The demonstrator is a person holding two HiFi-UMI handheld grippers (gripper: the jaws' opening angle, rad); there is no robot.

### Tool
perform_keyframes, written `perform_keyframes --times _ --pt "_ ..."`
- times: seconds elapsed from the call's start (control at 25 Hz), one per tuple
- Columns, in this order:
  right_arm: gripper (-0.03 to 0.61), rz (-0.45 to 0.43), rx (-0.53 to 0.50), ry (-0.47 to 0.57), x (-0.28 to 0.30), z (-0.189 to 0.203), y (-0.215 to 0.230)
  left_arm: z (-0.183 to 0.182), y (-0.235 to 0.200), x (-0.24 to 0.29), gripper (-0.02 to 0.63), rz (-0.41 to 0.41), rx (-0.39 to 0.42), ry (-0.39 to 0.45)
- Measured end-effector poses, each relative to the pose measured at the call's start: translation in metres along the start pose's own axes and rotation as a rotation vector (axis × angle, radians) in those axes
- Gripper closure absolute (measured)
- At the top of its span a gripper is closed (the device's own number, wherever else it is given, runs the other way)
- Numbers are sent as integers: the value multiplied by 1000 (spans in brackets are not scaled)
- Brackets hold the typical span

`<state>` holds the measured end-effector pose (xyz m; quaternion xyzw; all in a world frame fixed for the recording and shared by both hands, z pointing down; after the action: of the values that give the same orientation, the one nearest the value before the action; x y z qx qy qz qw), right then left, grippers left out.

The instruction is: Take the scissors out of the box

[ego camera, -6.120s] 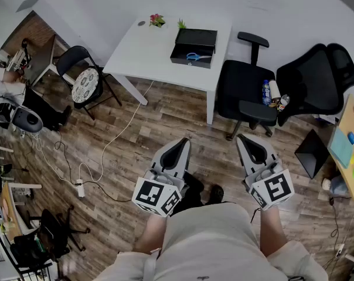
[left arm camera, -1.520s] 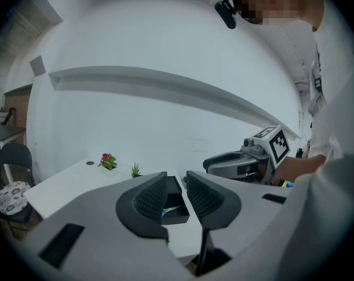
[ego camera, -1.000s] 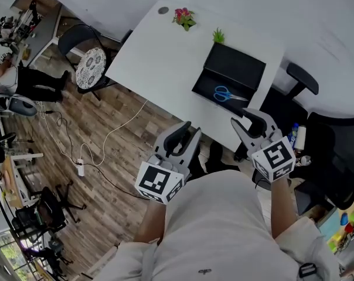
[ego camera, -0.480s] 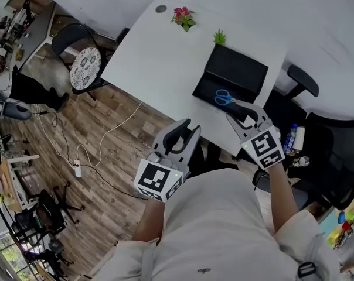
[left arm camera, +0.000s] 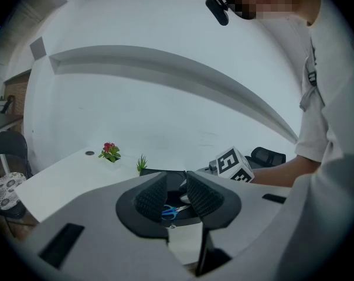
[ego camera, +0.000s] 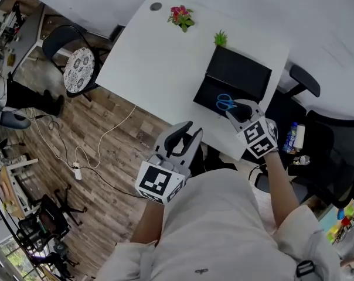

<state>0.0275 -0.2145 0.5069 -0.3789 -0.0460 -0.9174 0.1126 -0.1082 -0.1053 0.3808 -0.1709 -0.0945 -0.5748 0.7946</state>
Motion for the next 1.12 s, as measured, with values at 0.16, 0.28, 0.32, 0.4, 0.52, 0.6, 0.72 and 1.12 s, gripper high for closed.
perform_keyframes --times 0.16,0.28,0.32,0.4,0.52,0.6,0.72,1.12 --pt "453 -12 -12 -62 20 8 9 0 -10 8 500 9 -6 -19" --pt "454 -33 -46 -133 36 16 13 -1 -18 15 500 15 -10 -30" --pt "454 -44 -53 -156 41 20 12 -1 -20 17 500 17 -12 -34" --pt "454 -66 -57 -189 49 27 11 1 -21 21 500 23 -16 -44" --pt "460 -77 -57 -217 58 34 11 4 -23 26 500 33 -20 -59" --pt "462 -83 -66 -237 64 37 12 5 -25 29 500 37 -23 -67" --pt "471 -83 -93 -266 72 39 13 7 -30 30 500 39 -25 -78" --pt "476 -103 -100 -321 95 45 20 8 -47 35 500 20 -38 -108"
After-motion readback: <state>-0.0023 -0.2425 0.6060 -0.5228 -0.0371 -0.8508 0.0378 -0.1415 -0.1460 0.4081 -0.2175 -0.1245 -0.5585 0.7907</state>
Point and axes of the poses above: the fingertips, and each gripper's own axes: x forward along the fingers, y to its right, z out of its underside, the point moved 5 cm from there along -x, backward along the fingers, and after that the axes turned 8 degrees about -z, right-handed, at the moved point
